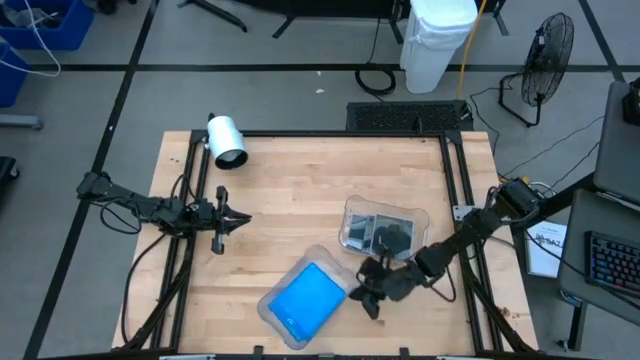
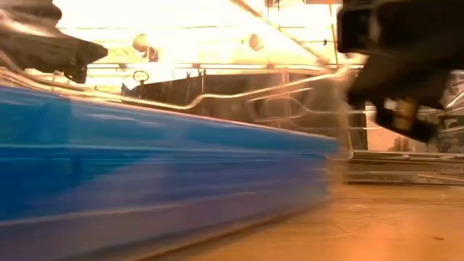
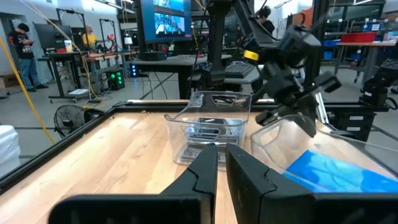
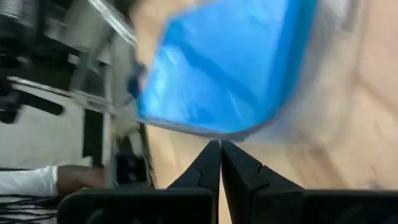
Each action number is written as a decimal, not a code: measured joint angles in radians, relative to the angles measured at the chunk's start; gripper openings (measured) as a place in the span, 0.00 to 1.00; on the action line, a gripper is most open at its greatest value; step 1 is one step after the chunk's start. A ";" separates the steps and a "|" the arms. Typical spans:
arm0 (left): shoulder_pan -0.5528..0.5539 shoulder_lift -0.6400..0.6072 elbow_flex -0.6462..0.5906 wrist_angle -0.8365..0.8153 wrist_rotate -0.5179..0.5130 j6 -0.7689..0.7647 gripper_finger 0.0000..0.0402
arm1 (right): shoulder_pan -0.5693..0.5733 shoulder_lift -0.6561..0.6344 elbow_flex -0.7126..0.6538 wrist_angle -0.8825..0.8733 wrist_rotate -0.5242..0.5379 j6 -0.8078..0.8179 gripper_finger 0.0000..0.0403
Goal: Pick & place jewel cases by type
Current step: Adjust the transparent bins
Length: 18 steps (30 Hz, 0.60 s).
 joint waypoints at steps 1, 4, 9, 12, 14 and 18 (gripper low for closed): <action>0.000 0.000 0.000 0.000 0.000 0.000 0.09 | -0.019 0.000 -0.006 0.047 -0.002 -0.051 0.02; 0.000 0.000 0.000 0.000 0.000 0.000 0.09 | -0.073 0.000 -0.009 0.148 -0.002 -0.188 0.01; 0.000 0.000 0.000 0.000 0.000 0.000 0.09 | -0.154 0.000 -0.009 0.230 -0.008 -0.361 0.00; 0.000 0.000 0.000 0.000 0.000 0.000 0.09 | -0.206 0.000 -0.009 0.243 -0.042 -0.459 0.00; 0.000 0.000 0.000 0.000 0.000 0.000 0.09 | -0.246 0.000 0.002 0.239 -0.063 -0.528 0.00; 0.000 0.000 0.000 0.000 0.000 0.000 0.09 | -0.316 0.000 0.070 0.184 -0.122 -0.668 0.00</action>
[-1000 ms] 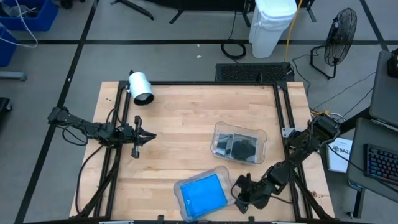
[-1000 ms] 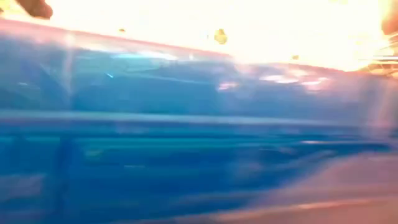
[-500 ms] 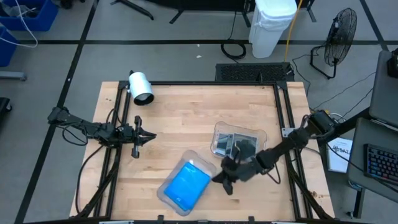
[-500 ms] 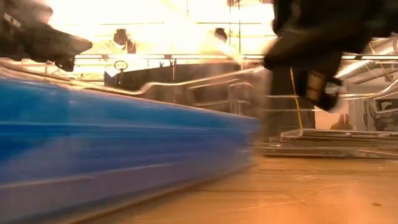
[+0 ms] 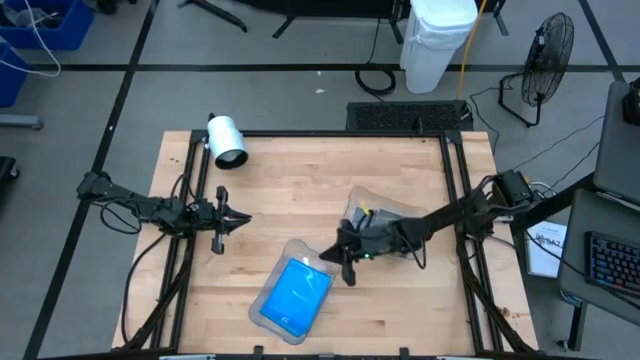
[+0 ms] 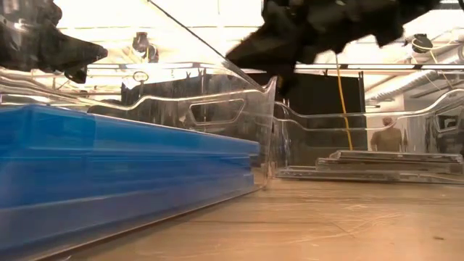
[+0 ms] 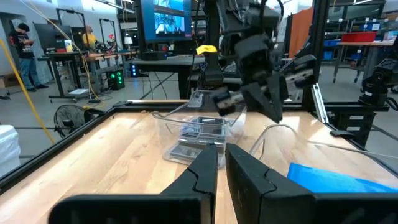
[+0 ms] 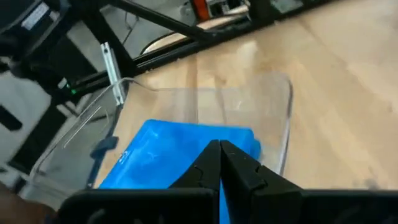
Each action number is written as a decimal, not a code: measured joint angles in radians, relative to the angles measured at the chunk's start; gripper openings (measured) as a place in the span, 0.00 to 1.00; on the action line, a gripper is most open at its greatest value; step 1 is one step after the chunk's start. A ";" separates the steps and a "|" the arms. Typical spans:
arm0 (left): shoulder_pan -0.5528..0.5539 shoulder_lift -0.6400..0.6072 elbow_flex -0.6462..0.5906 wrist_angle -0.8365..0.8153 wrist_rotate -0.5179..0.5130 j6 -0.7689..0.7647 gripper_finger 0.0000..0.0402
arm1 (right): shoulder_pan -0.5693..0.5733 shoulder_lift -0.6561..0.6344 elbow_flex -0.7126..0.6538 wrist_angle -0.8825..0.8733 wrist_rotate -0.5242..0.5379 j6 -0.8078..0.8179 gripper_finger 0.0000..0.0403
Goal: Pick & place jewel cases by type
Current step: Adjust the transparent bins
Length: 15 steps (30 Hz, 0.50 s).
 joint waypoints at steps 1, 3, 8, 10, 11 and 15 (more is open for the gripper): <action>0.000 0.000 0.000 0.000 0.000 0.000 0.09 | -0.011 0.000 0.022 -0.021 -0.017 -0.037 0.00; 0.000 0.000 0.000 0.000 0.000 0.000 0.09 | -0.025 0.000 0.066 -0.084 -0.040 -0.105 0.00; 0.000 0.000 0.000 0.000 0.000 0.000 0.09 | 0.016 0.000 0.169 -0.264 -0.120 -0.315 0.00; 0.000 0.000 0.000 0.000 0.000 0.000 0.09 | 0.067 0.000 0.202 -0.350 -0.119 -0.424 0.00; 0.000 0.000 0.000 0.000 0.000 0.000 0.09 | 0.096 0.000 0.215 -0.389 -0.107 -0.472 0.00; 0.000 0.000 0.000 0.000 0.000 0.000 0.09 | 0.206 0.001 0.262 -0.474 -0.017 -0.509 0.00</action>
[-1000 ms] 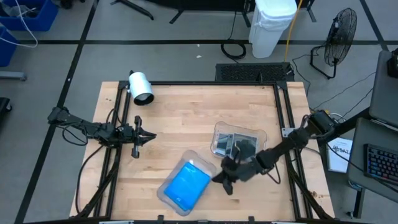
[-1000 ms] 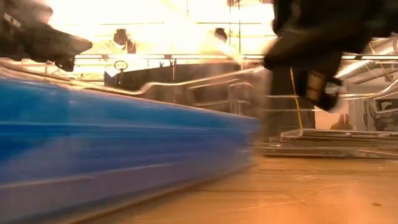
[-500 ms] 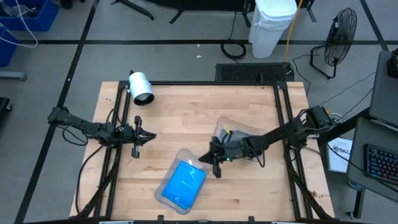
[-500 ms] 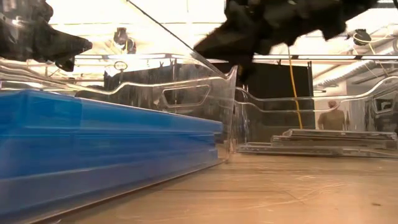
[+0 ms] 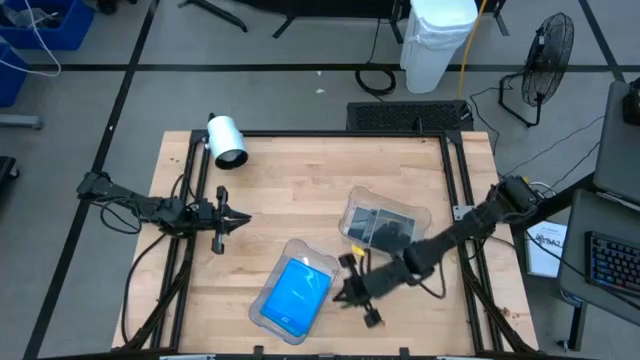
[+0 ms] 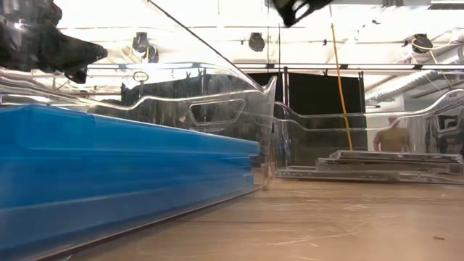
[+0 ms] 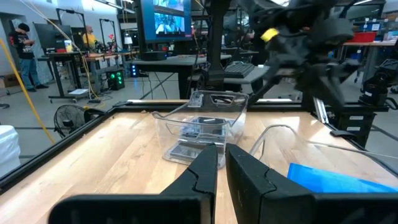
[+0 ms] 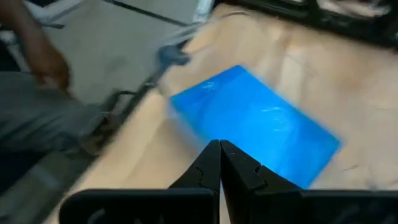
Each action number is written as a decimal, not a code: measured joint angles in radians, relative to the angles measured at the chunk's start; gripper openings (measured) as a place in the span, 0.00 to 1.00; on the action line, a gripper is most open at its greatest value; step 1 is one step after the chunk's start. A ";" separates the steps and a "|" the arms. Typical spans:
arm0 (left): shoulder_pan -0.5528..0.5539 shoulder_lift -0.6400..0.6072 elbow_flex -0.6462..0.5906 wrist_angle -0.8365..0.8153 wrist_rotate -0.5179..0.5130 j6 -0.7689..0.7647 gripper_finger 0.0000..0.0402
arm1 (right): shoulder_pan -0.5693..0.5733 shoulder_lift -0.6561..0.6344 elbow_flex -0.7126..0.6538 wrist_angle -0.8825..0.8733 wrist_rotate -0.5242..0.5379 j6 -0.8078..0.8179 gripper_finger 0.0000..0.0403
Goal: Pick & place jewel cases by type
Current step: Adjust the transparent bins
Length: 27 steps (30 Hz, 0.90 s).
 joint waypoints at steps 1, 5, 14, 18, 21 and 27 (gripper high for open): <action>0.000 0.000 0.000 0.000 0.000 0.000 0.09 | 0.020 -0.001 0.006 -0.015 0.003 0.023 0.00; 0.000 0.000 0.000 0.000 0.000 0.000 0.09 | 0.064 0.033 0.002 -0.045 0.003 0.123 0.00; 0.000 0.000 0.000 0.000 0.000 0.000 0.09 | 0.020 0.235 -0.003 0.023 -0.046 0.096 0.00; 0.000 0.000 0.000 0.000 0.000 0.000 0.09 | -0.012 0.265 -0.003 0.138 0.006 0.044 0.00; 0.000 0.000 0.000 -0.002 0.000 0.000 0.09 | -0.044 0.271 -0.003 0.225 0.065 0.018 0.00; 0.000 0.000 0.000 0.000 0.000 0.000 0.09 | -0.122 0.272 -0.001 0.425 0.166 -0.037 0.00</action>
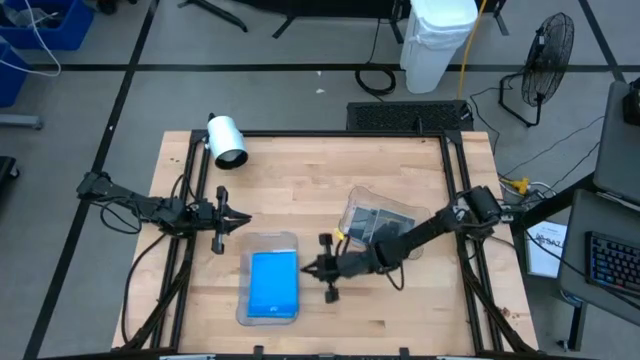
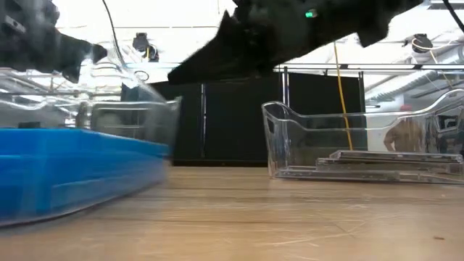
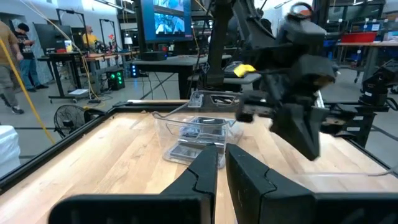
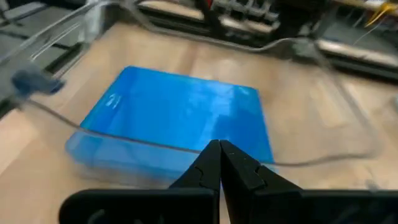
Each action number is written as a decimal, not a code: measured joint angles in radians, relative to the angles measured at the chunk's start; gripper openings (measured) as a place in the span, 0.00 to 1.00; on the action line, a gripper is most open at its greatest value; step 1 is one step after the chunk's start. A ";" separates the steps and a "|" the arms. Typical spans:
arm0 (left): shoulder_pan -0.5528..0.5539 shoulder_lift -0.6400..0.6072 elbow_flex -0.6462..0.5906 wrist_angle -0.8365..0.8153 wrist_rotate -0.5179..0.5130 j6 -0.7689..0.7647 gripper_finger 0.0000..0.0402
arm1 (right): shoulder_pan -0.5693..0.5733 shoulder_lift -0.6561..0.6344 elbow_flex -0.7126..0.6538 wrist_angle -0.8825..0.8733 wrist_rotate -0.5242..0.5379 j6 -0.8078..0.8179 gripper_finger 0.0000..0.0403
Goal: Pick & place jewel cases by type
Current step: Adjust the transparent bins
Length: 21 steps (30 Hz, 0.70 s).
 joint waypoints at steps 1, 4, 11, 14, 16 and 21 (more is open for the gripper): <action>0.000 0.000 0.000 -0.001 0.000 0.000 0.09 | -0.015 0.000 0.000 0.020 0.000 -0.015 0.00; 0.000 0.000 0.000 0.000 0.000 0.000 0.09 | -0.064 -0.001 0.000 0.026 -0.002 -0.075 0.00; 0.000 0.000 0.000 -0.001 0.000 0.000 0.09 | -0.173 -0.129 0.049 -0.492 -0.007 -0.032 0.00; 0.000 0.000 0.000 -0.001 0.000 0.000 0.09 | -0.202 -0.186 0.058 -0.680 -0.036 0.043 0.00; 0.000 0.000 0.000 -0.001 0.000 0.000 0.09 | -0.210 -0.223 0.060 -0.763 -0.054 0.062 0.00; 0.000 0.000 0.000 -0.001 0.000 0.000 0.09 | -0.220 -0.318 0.060 -0.939 -0.111 0.106 0.00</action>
